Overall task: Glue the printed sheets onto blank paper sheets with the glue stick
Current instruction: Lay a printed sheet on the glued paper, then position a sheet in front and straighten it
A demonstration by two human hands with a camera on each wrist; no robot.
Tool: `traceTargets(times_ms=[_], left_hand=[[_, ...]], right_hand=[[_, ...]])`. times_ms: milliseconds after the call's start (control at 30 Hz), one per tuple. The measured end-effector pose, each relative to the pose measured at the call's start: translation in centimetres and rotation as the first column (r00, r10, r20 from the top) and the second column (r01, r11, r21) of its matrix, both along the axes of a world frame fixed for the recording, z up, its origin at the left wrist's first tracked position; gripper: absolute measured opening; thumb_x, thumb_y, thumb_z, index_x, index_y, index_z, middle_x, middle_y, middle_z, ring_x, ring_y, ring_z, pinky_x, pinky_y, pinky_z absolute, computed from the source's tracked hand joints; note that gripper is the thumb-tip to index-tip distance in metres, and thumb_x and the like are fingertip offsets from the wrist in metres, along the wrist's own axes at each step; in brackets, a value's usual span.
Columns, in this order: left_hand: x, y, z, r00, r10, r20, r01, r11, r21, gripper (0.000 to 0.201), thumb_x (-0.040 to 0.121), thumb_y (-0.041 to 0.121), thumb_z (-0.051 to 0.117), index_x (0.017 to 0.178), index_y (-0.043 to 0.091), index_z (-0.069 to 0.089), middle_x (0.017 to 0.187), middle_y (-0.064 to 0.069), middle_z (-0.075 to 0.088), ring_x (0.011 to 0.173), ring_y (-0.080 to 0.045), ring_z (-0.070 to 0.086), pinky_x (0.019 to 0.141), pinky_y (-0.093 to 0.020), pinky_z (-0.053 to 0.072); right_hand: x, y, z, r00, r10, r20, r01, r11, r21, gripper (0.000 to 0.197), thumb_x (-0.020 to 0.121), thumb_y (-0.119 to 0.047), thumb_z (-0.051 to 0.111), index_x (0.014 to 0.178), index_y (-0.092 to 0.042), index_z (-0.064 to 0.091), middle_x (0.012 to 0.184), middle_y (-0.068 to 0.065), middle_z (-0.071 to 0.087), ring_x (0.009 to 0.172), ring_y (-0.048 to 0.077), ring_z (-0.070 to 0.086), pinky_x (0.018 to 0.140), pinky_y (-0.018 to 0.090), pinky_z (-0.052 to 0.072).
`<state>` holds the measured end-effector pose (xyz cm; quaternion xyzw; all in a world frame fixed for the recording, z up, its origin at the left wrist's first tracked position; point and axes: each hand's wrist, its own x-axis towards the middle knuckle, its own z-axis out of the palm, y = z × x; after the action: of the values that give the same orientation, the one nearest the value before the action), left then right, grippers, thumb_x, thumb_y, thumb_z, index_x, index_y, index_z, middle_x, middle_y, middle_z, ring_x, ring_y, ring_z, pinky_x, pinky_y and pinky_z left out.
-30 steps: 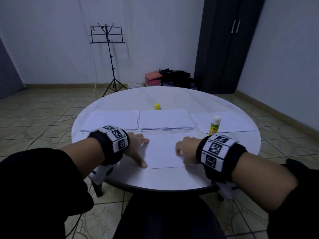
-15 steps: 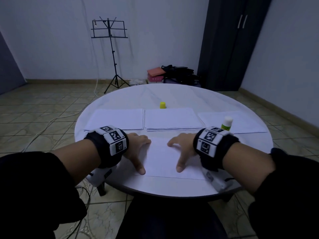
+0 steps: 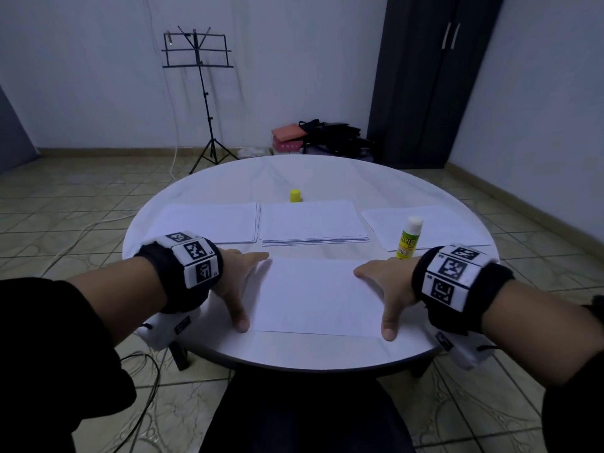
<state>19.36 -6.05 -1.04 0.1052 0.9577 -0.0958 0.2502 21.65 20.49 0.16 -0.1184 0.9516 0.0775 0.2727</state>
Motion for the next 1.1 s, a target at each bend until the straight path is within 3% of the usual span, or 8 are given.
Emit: traceTargets(times_ms=[333, 667, 833, 900, 933, 967, 1000, 1100], left_hand=[[-0.7, 0.6, 0.2, 0.989, 0.148, 0.030, -0.150, 0.964, 0.219, 0.132, 0.061, 0.041, 0.087, 0.151, 0.023, -0.008, 0.157, 0.006, 0.018, 0.143, -0.017, 0.023, 0.114, -0.031, 0.023], [0.3, 0.6, -0.5, 0.970, 0.227, -0.082, -0.178, 0.902, 0.394, 0.125, 0.060, 0.025, 0.089, 0.150, 0.035, 0.003, 0.147, -0.007, 0.031, 0.127, -0.027, 0.045, 0.104, -0.039, 0.040], [2.5, 0.2, -1.0, 0.905, 0.413, 0.106, -0.345, 0.564, 0.750, 0.042, 0.074, -0.016, 0.065, 0.100, 0.017, 0.063, 0.096, -0.008, 0.050, 0.077, -0.020, 0.055, 0.069, -0.029, 0.056], [3.0, -0.3, -1.0, 0.901, 0.411, 0.137, -0.343, 0.485, 0.804, 0.038, 0.075, -0.019, 0.061, 0.089, 0.016, 0.069, 0.079, -0.006, 0.053, 0.068, -0.018, 0.054, 0.063, -0.024, 0.057], [3.1, -0.6, -0.8, 0.897, 0.417, 0.143, -0.336, 0.437, 0.834, 0.039, 0.076, -0.019, 0.060, 0.089, 0.016, 0.070, 0.077, -0.006, 0.054, 0.067, -0.018, 0.055, 0.061, -0.021, 0.056], [3.0, -0.9, -0.6, 0.890, 0.430, 0.151, -0.330, 0.377, 0.865, 0.039, 0.076, -0.019, 0.060, 0.090, 0.016, 0.070, 0.077, -0.007, 0.056, 0.068, -0.018, 0.056, 0.061, -0.020, 0.056], [2.9, -1.2, -0.4, 0.881, 0.443, 0.164, -0.322, 0.308, 0.895, 0.039, 0.077, -0.020, 0.059, 0.091, 0.015, 0.070, 0.079, -0.008, 0.059, 0.070, -0.019, 0.057, 0.062, -0.019, 0.056], [2.3, -1.8, 0.1, 0.865, 0.466, 0.188, -0.287, 0.152, 0.946, 0.039, 0.079, -0.020, 0.057, 0.101, 0.010, 0.067, 0.087, -0.007, 0.065, 0.076, -0.018, 0.062, 0.066, -0.018, 0.056]], right_hand=[[0.4, -0.3, 0.9, 0.999, -0.034, 0.005, 0.033, 0.999, 0.019, 0.116, 0.063, -0.033, 0.086, 0.150, -0.026, 0.009, 0.147, -0.002, 0.033, 0.133, 0.022, 0.037, 0.095, 0.031, 0.036], [1.6, 0.5, -0.4, 0.992, -0.125, 0.034, 0.128, 0.983, -0.128, 0.100, 0.065, -0.032, 0.081, 0.146, -0.032, 0.022, 0.146, -0.005, 0.032, 0.128, 0.022, 0.040, 0.103, 0.040, 0.040], [2.8, 0.7, -0.2, 0.980, -0.195, 0.047, 0.201, 0.962, -0.185, 0.085, 0.068, -0.028, 0.078, 0.140, -0.032, 0.033, 0.136, -0.001, 0.043, 0.114, 0.021, 0.049, 0.097, 0.032, 0.046], [3.1, 0.4, 0.2, 0.973, -0.229, 0.026, 0.229, 0.945, -0.233, 0.073, 0.073, -0.029, 0.077, 0.136, -0.015, 0.043, 0.131, 0.009, 0.051, 0.109, 0.024, 0.052, 0.085, 0.023, 0.041], [2.9, 0.3, 0.4, 0.966, -0.257, 0.021, 0.253, 0.930, -0.266, 0.067, 0.076, -0.031, 0.075, 0.131, -0.005, 0.049, 0.131, 0.016, 0.053, 0.128, 0.036, 0.040, 0.078, 0.022, 0.035], [2.5, 0.2, 0.4, 0.959, -0.284, 0.017, 0.274, 0.905, -0.327, 0.057, 0.079, -0.035, 0.073, 0.121, 0.001, 0.056, 0.123, 0.017, 0.057, 0.088, 0.008, 0.034, 0.073, 0.023, 0.033], [2.1, -0.1, 0.4, 0.948, -0.316, 0.026, 0.302, 0.874, -0.380, 0.044, 0.081, -0.039, 0.070, 0.103, -0.002, 0.062, 0.104, 0.014, 0.063, 0.082, 0.020, 0.055, 0.068, 0.024, 0.036], [0.7, -0.5, 0.4, 0.852, -0.520, 0.055, 0.457, 0.690, -0.560, 0.038, 0.078, -0.042, 0.072, 0.075, -0.015, 0.045, 0.065, 0.002, 0.042, 0.054, 0.016, 0.038, 0.050, 0.025, 0.029]])
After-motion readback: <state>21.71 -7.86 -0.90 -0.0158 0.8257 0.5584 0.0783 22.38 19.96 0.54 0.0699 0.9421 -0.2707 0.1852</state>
